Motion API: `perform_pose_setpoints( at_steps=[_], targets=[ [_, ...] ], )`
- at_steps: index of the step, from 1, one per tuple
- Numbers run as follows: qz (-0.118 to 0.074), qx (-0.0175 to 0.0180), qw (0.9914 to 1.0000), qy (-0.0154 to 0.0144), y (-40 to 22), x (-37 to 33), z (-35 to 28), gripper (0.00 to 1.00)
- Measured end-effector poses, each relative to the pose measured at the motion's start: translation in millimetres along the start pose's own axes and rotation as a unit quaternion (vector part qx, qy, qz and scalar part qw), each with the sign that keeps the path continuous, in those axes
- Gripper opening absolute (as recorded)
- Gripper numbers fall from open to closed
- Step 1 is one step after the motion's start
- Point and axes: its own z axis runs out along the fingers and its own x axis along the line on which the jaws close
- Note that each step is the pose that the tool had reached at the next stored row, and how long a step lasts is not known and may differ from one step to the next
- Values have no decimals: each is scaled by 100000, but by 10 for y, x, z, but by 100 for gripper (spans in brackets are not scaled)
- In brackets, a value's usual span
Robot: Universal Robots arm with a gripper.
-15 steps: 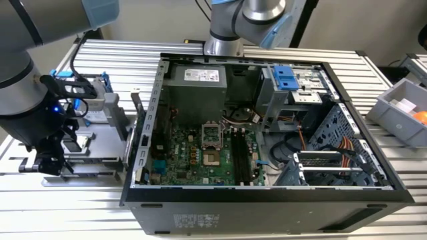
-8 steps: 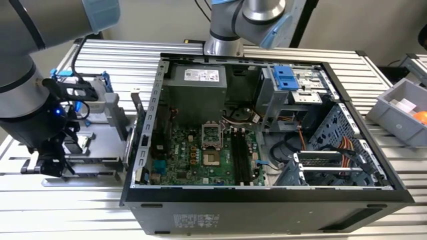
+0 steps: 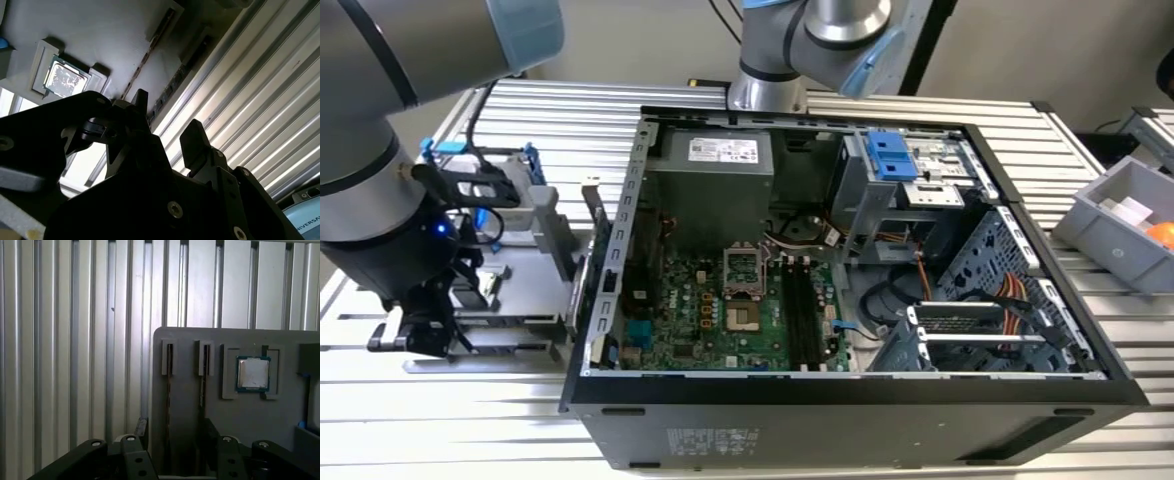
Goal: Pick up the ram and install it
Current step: 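Pick up the ram and move it above insertion slot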
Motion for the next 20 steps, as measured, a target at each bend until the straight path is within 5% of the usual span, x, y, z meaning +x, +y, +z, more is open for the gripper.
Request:
perform_pose_setpoints(
  at_steps=[20],
  targets=[
    [98,-344,99999,-2,-30,51,165,100]
  ],
)
